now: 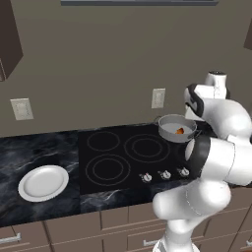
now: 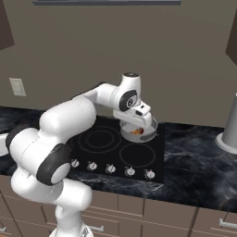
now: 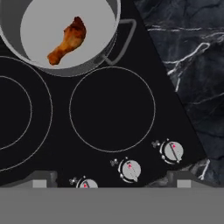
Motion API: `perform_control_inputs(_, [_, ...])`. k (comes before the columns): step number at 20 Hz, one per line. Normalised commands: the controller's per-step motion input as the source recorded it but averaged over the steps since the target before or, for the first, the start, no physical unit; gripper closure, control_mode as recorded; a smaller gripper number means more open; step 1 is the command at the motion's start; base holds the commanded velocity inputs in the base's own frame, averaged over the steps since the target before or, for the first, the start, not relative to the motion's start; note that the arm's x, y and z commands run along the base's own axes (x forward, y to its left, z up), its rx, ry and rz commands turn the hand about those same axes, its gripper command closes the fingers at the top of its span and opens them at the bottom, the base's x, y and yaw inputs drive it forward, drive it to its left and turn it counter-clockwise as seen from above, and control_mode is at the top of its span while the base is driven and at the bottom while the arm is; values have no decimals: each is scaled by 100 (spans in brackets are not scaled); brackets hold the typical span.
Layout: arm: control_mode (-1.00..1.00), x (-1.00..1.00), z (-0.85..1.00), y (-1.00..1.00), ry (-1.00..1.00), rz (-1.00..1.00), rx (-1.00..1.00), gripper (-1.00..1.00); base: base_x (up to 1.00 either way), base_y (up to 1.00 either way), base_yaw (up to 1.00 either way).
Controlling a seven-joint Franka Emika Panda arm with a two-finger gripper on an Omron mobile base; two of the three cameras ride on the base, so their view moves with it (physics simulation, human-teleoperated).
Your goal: Retrieve the frozen meat and place it in the pot on a burner. Then turn the burner on.
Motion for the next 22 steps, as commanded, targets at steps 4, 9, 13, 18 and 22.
perform_control_inputs(4, [-100,-61,0,11,-5,11,0,-100,0,0,0])
perform_control_inputs(9, [-100,-42,0,17,-3,13,0,-100,0,0,0])
perform_control_inputs(13, [-100,-23,-9,4,0,15,-1,-100,0,0,0])
perform_control_inputs(18, [-100,-9,-20,0,0,23,-5,-100,0,0,0])
perform_control_inputs(22, [-100,-3,-12,0,5,14,-4,-100,0,0,0])
